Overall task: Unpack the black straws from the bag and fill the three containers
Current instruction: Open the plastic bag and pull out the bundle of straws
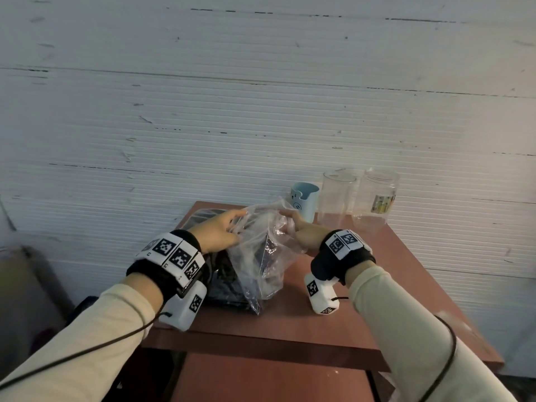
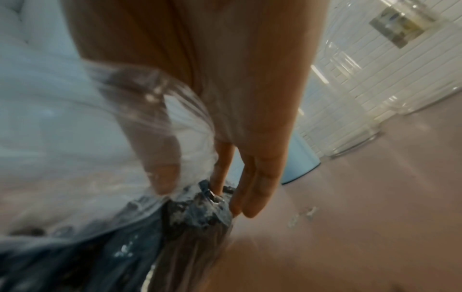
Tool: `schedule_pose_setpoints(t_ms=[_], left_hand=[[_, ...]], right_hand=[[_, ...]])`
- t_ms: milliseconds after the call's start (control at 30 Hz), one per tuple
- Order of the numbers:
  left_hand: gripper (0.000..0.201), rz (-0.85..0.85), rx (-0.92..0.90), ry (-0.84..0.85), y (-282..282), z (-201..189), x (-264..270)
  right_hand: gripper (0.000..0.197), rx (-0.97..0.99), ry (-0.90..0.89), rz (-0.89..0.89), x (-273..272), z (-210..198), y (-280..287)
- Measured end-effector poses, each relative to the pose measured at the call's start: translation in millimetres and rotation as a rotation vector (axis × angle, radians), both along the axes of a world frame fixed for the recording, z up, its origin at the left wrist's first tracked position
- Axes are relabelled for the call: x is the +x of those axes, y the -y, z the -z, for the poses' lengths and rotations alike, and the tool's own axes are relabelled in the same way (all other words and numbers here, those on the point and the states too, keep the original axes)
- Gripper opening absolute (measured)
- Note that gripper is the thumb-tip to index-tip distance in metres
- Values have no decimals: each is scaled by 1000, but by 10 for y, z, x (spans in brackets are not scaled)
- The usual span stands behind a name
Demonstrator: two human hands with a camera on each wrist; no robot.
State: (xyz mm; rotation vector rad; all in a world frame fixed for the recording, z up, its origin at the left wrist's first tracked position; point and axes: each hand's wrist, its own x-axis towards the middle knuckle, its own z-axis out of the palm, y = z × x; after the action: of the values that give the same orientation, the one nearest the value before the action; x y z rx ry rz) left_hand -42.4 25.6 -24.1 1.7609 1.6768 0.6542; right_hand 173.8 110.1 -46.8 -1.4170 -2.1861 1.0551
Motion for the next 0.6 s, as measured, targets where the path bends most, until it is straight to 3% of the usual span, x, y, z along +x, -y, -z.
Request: schedule_pose_setpoints(t_ms=[267,367,467,600], left_hand=[[68,-8,22,27,-10,-104,135],[67,3,47,43,27,-104,217],[67,6,78,164,46,-130,280],[66,21,224,219,91,-276,372]], right_hand=[[44,11,-134,-9,89,248,-267],[60,43,-212,-61,176,-39,49],[74,99,-318,-136,251,-235,290],[64,223,-415,-220,342,-487,449]])
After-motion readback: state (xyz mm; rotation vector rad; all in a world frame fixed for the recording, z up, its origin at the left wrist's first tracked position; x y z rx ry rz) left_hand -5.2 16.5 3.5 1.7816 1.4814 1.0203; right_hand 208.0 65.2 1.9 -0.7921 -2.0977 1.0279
